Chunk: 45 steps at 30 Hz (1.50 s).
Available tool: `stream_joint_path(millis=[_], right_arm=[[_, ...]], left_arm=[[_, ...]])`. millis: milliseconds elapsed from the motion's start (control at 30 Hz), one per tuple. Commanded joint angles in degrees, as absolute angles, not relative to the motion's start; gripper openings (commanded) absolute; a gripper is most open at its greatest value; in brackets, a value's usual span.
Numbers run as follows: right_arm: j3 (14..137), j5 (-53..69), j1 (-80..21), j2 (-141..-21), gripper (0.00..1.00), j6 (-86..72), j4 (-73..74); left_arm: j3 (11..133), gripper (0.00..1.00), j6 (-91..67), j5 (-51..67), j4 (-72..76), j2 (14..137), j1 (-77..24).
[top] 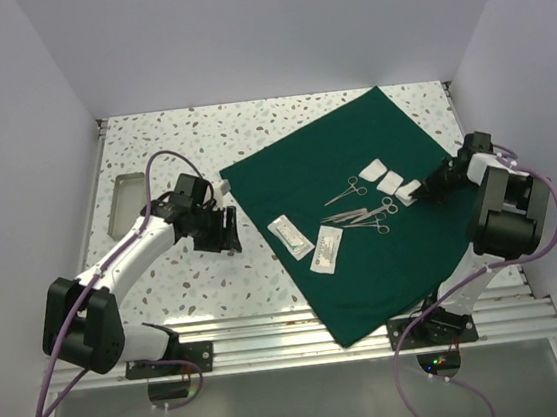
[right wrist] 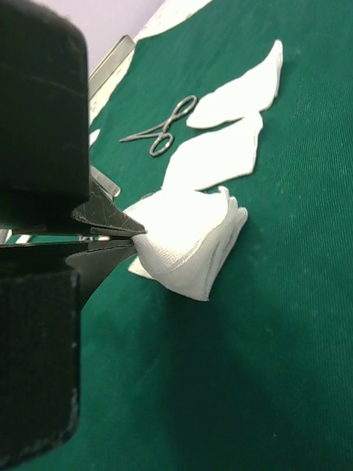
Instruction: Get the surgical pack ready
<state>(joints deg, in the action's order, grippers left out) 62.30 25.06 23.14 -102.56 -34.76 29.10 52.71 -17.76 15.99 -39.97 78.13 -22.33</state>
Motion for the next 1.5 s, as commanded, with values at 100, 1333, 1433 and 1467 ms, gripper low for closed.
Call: stream_joint_path(millis=[100,1333,1433,1467], right_arm=[[61.4,25.2,22.8,-104.0,0.00,-33.0,27.4],[65.2,23.3,23.3,-106.9,0.35,-27.9,29.3],[64.9,23.4,23.2,-107.3,0.34,-28.2,28.1],[64.8,23.4,23.2,-107.5,0.34,-28.4,27.8]], left_arm=[[52.9,0.62,-16.3,15.4,-38.7,77.2,-22.6],[52.8,0.62,-17.5,16.5,-38.5,77.3,-22.6],[52.9,0.62,-17.5,16.4,-38.5,77.3,-22.5],[52.9,0.62,-17.5,16.4,-38.5,77.3,-22.5]])
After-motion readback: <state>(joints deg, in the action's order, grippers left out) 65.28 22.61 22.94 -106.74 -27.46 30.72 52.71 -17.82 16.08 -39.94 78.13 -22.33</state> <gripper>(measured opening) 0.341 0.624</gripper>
